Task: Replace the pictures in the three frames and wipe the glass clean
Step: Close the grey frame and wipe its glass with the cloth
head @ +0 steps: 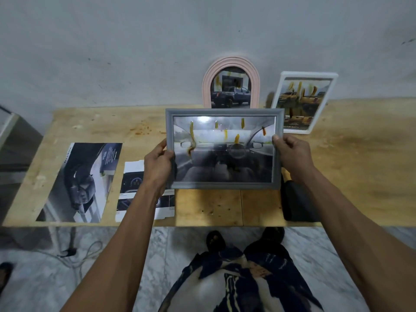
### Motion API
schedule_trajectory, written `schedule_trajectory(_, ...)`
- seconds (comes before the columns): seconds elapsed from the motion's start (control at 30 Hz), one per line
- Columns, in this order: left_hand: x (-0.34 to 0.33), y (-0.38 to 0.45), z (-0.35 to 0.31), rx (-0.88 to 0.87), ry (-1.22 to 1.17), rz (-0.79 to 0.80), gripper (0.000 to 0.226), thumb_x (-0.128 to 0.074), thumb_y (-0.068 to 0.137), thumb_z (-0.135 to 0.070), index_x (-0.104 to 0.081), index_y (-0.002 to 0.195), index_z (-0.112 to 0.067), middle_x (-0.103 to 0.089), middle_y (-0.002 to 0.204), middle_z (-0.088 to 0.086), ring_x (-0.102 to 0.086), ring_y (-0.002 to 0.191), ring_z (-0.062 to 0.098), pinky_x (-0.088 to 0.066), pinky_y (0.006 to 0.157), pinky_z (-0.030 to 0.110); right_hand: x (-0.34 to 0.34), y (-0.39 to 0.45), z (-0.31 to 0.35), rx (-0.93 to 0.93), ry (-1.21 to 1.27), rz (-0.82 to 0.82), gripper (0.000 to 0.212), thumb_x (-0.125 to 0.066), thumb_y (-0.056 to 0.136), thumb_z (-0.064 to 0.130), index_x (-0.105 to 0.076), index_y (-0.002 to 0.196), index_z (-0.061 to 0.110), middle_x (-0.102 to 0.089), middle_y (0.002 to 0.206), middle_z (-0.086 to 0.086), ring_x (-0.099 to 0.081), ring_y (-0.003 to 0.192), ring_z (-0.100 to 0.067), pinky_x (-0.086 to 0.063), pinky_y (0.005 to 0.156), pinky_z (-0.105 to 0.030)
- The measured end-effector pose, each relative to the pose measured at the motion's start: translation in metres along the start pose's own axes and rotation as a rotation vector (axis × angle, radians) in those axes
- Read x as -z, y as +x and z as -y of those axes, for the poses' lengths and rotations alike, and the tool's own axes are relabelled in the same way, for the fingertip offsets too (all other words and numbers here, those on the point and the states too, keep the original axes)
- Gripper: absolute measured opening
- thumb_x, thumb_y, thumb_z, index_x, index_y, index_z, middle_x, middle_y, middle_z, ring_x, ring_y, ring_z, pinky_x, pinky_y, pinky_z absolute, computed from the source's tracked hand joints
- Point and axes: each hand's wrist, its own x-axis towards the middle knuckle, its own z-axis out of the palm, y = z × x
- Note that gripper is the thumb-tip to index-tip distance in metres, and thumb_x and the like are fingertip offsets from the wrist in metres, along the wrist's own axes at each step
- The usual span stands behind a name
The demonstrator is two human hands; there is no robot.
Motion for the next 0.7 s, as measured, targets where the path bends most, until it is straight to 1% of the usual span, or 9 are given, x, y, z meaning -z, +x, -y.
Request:
schedule_trajectory(0.07,0.0,0.001,0.011,0.043,0.012,-0.034,0.044,-0.052,0.096,-0.002,-0.063,0.133,-0.023,-0.066,0.069,0.0,-0.052,0.057,0.019,-0.047,0.059,0.035,-0.002,-0.006,-0.004,-0.06,0.0,0.048,0.01,-0.059,0.097,0.02,-0.067,0.102,0.021,-0.067,0.083,0.002,-0.064,0.072,-0.014,-0.05,0.051,-0.018)
schedule_trajectory(0.13,0.001,0.001,0.021,0.113,-0.01,-0.078,0.041,-0.052,0.096,0.0,-0.064,0.127,-0.024,-0.058,0.058,0.004,-0.042,0.05,0.018,-0.039,0.053,0.031,-0.003,-0.008,-0.014,-0.115,0.01,0.099,0.037,-0.059,0.094,0.009,-0.056,0.128,0.024,-0.069,0.095,0.002,-0.067,0.079,-0.01,-0.053,0.055,-0.02)
schedule_trajectory(0.17,0.002,0.0,0.027,0.148,-0.025,-0.095,0.037,-0.052,0.096,0.0,-0.064,0.123,-0.024,-0.057,0.061,0.008,-0.041,0.051,0.02,-0.039,0.054,0.031,-0.004,-0.009,-0.02,-0.14,0.01,0.11,0.046,-0.062,0.092,0.005,-0.051,0.135,0.019,-0.069,0.104,-0.002,-0.068,0.086,-0.012,-0.055,0.061,-0.023)
schedule_trajectory(0.27,0.004,-0.002,0.044,0.225,-0.065,-0.087,0.02,-0.051,0.095,0.004,-0.059,0.102,-0.013,-0.05,0.068,0.013,-0.041,0.053,0.02,-0.04,0.061,0.036,-0.004,-0.016,-0.04,-0.146,-0.094,0.117,0.053,-0.067,0.086,-0.002,-0.051,0.137,0.005,-0.065,0.122,-0.011,-0.065,0.102,-0.02,-0.056,0.073,-0.026)
schedule_trajectory(0.33,0.003,-0.005,0.056,0.24,-0.035,-0.066,0.018,-0.047,0.094,0.009,-0.055,0.095,-0.007,-0.048,0.073,0.014,-0.044,0.057,0.02,-0.042,0.063,0.035,-0.005,-0.023,-0.05,-0.161,-0.183,0.103,0.051,-0.066,0.087,-0.001,-0.053,0.136,0.005,-0.064,0.12,-0.01,-0.062,0.097,-0.02,-0.052,0.067,-0.02)
schedule_trajectory(0.4,0.0,-0.01,0.066,0.244,0.033,-0.043,0.021,-0.046,0.093,0.013,-0.061,0.1,0.0,-0.058,0.078,0.013,-0.052,0.064,0.022,-0.044,0.061,0.032,-0.006,-0.029,-0.063,-0.192,-0.221,0.09,0.049,-0.064,0.089,0.0,-0.053,0.137,0.006,-0.064,0.119,-0.011,-0.061,0.092,-0.02,-0.051,0.067,-0.024)
schedule_trajectory(0.47,-0.003,-0.014,0.075,0.246,0.078,-0.032,0.031,-0.046,0.091,0.017,-0.065,0.112,0.003,-0.065,0.085,0.011,-0.056,0.07,0.023,-0.046,0.057,0.028,-0.006,-0.032,-0.076,-0.196,-0.29,0.072,0.049,-0.063,0.091,0.001,-0.053,0.138,0.006,-0.065,0.122,-0.013,-0.06,0.092,-0.021,-0.053,0.075,-0.031)
schedule_trajectory(0.6,-0.01,-0.015,0.089,0.247,0.208,-0.028,0.036,-0.052,0.089,0.018,-0.068,0.11,-0.006,-0.068,0.082,0.007,-0.058,0.06,0.016,-0.051,0.049,0.022,-0.004,-0.037,-0.092,-0.247,-0.383,0.073,0.053,-0.064,0.091,0.008,-0.05,0.142,0.009,-0.063,0.125,-0.013,-0.061,0.103,-0.027,-0.053,0.093,-0.046)
schedule_trajectory(0.7,-0.01,-0.01,0.099,0.22,0.351,-0.056,0.033,-0.06,0.089,0.009,-0.071,0.111,-0.012,-0.072,0.092,0.008,-0.065,0.067,0.02,-0.06,0.07,0.035,-0.005,-0.039,-0.096,-0.246,-0.426,0.092,0.054,-0.063,0.09,0.009,-0.05,0.142,0.01,-0.064,0.123,-0.013,-0.061,0.109,-0.033,-0.052,0.095,-0.047)
